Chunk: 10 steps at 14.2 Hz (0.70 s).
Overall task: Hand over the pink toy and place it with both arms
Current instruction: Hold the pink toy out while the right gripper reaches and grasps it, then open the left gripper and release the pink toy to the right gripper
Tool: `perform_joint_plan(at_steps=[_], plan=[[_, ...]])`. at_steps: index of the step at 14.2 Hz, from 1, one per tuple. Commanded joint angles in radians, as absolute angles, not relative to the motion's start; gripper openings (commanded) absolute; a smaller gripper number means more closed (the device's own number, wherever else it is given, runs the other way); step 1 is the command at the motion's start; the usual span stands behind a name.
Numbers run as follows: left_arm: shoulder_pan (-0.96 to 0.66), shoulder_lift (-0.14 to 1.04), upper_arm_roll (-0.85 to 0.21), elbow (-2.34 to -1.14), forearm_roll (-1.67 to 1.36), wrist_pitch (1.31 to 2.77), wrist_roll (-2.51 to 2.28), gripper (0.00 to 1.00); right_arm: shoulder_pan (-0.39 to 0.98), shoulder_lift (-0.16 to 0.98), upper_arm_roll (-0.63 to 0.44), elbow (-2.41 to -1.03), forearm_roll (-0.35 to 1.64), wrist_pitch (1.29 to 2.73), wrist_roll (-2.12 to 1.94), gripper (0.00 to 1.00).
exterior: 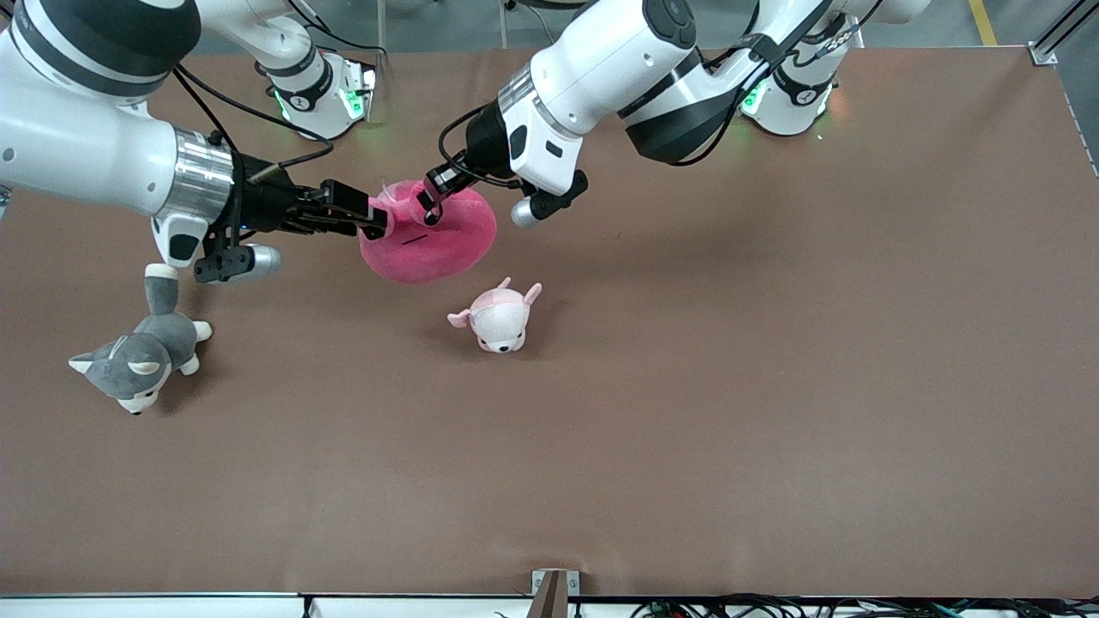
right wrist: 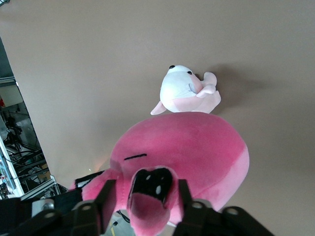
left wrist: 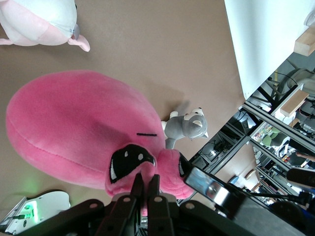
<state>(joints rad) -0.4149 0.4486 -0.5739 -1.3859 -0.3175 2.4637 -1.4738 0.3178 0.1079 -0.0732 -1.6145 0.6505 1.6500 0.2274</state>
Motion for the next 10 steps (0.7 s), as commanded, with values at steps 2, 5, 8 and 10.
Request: perform_joint_plan(at_steps=[2, 5, 8, 10], plan=[[-0.426, 0.462, -0.571, -1.358, -0.328, 2.473, -1.488, 0.01, 0.336, 0.127, -0.083, -1.620, 0.663, 1.648, 0.219, 0.29], [-0.426, 0.462, -0.571, -1.359, -0.324, 2.473, -1.485, 0.08, 0.336, 0.127, -0.083, -1.620, 0.663, 1.641, 0.221, 0.04], [-0.426, 0.462, -0.571, -1.359, -0.321, 2.473, -1.485, 0.26, 0.334, 0.127, -0.083, -1.617, 0.663, 1.640, 0.224, 0.00], [-0.426, 0.459, -0.571, -1.359, -0.316, 2.473, -1.485, 0.79, 0.334, 0.126, -0.083, -1.614, 0.663, 1.638, 0.227, 0.00]])
